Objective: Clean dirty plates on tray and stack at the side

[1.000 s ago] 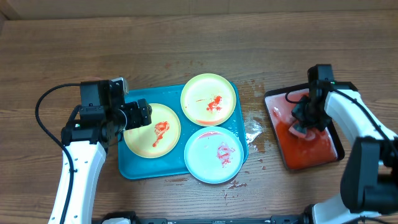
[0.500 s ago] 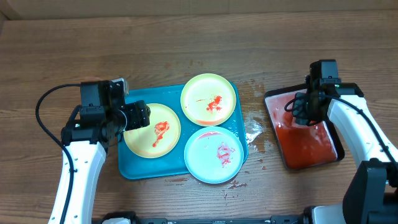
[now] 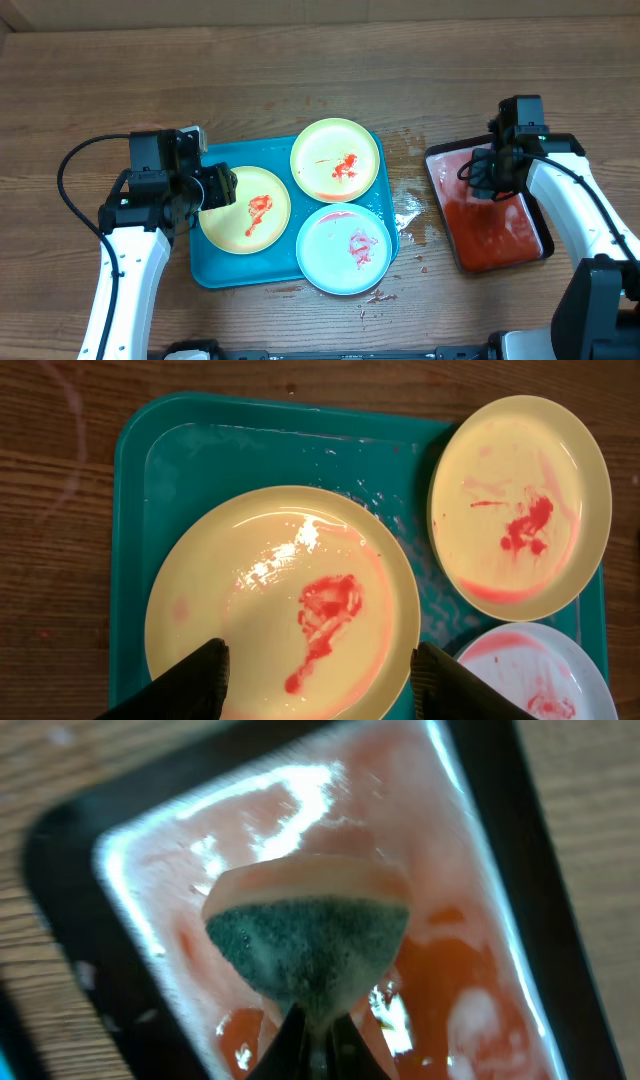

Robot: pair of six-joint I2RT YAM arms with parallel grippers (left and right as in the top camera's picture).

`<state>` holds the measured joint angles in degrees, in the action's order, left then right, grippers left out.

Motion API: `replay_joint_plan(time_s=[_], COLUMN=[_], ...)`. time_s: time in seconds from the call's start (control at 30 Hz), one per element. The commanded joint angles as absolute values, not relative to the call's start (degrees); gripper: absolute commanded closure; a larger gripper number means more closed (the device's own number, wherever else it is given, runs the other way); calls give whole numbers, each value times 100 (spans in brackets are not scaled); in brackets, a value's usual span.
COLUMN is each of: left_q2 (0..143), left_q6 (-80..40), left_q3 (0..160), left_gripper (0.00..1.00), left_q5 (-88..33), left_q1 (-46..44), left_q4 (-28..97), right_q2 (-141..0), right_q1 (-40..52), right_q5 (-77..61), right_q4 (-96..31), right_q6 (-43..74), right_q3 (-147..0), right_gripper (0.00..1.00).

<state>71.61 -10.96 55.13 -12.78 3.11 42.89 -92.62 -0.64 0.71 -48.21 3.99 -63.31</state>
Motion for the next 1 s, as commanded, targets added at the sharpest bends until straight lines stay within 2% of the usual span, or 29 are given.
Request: replay_joint_plan(time_s=[0.0,0.17,0.3,0.43,0.93,0.97], left_q2=[7201,7201,7201,7201,7201,7201], left_q6=[-1028,-1026,-1026,-1028,-1028,-1026], left_q3=[5649,5649,5649,5649,5649,5649], left_gripper=[41,51,51,50,51,51], left_q5=[-1247,-1245,-1245,-1245,-1247,-1247], left_q1=[320,320,320,320,320,320], left_q4=[4278,4294,4289,4285,4263,4261], right_q2=[-9198,-9201,-9201,-9332,-9782,-9782], right_q1=[-1,-1,-8,-12,-12,-12], right_q5=[-1474,-1765,-1699,-674,-648,-648], right_q4=[-4630,-4659,-4866,-4956,-4748,-4731], right_q6=[-1068,-1372,-1313,-429,-148,-148], right_q3=[-6381,-6381,-6381,-6346,-6112,-6112], right_gripper=[96,96,96,96,96,93])
